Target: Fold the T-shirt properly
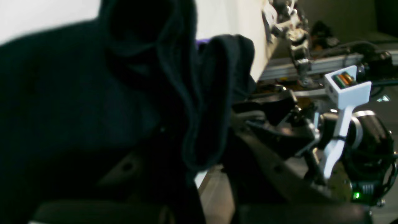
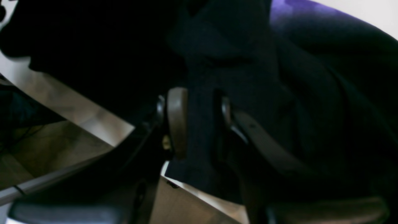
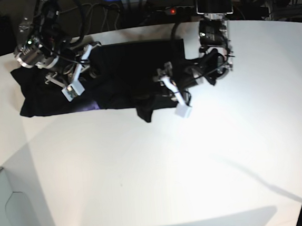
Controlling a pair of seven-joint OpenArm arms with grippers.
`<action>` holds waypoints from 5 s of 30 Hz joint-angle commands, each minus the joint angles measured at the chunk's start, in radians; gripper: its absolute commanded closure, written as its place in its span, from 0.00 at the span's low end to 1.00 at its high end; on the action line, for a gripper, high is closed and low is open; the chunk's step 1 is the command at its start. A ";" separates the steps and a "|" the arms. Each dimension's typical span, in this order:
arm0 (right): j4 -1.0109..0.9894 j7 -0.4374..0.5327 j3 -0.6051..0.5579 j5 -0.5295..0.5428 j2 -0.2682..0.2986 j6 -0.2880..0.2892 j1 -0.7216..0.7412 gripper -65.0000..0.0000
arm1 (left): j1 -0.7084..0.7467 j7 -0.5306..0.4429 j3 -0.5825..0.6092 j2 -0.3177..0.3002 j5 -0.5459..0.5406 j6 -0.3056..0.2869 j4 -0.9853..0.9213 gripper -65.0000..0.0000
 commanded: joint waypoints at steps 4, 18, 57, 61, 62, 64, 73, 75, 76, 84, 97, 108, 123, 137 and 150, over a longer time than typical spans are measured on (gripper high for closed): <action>0.014 0.017 0.001 0.018 -0.001 0.018 0.015 0.77 | -0.043 -0.073 0.115 0.004 -0.031 -0.002 -0.036 1.00; -0.006 0.017 0.000 0.018 -0.004 0.018 0.023 0.77 | -0.112 -0.124 0.163 0.013 -0.031 -0.002 -0.185 0.94; -0.006 0.017 0.001 0.019 -0.004 0.018 0.024 0.77 | -0.148 0.013 0.199 -0.048 -0.251 -0.011 -0.111 0.04; -0.006 0.017 0.001 0.019 -0.004 0.018 0.024 0.77 | -0.148 0.039 0.195 -0.048 -0.261 -0.011 -0.110 0.04; -0.006 0.017 0.001 0.019 -0.004 0.018 0.024 0.77 | -0.148 0.039 0.195 -0.053 -0.272 -0.011 -0.110 0.04; -0.006 0.017 0.003 0.019 -0.004 0.018 0.024 0.77 | -0.148 0.039 0.195 -0.057 -0.283 -0.011 -0.110 0.04; -0.006 0.017 0.003 0.019 -0.006 0.018 0.026 0.77 | -0.181 0.050 0.236 -0.057 -0.283 -0.004 -0.122 0.04; -0.006 0.017 0.003 0.019 -0.006 0.018 0.034 0.77 | -0.203 0.050 0.256 -0.059 -0.283 -0.004 -0.124 0.04; -0.006 0.017 0.003 0.019 -0.006 0.018 0.035 0.77 | -0.206 0.050 0.259 -0.059 -0.283 -0.004 -0.122 0.04; -0.006 0.017 0.003 0.018 -0.004 0.018 0.038 0.77 | -0.195 0.039 0.219 -0.120 -0.274 -0.002 -0.110 0.04; -0.014 0.017 0.003 0.018 -0.004 0.018 0.044 0.77 | -0.131 0.037 0.196 -0.165 -0.188 -0.002 -0.078 0.04; -0.014 0.017 0.003 0.018 -0.004 0.018 0.046 0.77 | -0.137 0.048 0.259 -0.094 -0.071 -0.002 -0.078 0.04; -0.067 0.017 0.003 0.018 -0.004 0.018 0.047 0.77 | -0.230 0.178 0.193 -0.074 -0.139 -0.007 -0.068 0.04; -0.067 0.019 0.003 0.019 -0.004 0.018 0.061 0.77 | -0.157 0.093 0.181 -0.168 -0.059 -0.004 -0.064 0.04; -0.067 0.019 0.003 0.019 -0.004 0.018 0.066 0.77 | -0.221 0.131 0.244 -0.001 0.038 -0.013 -0.122 0.04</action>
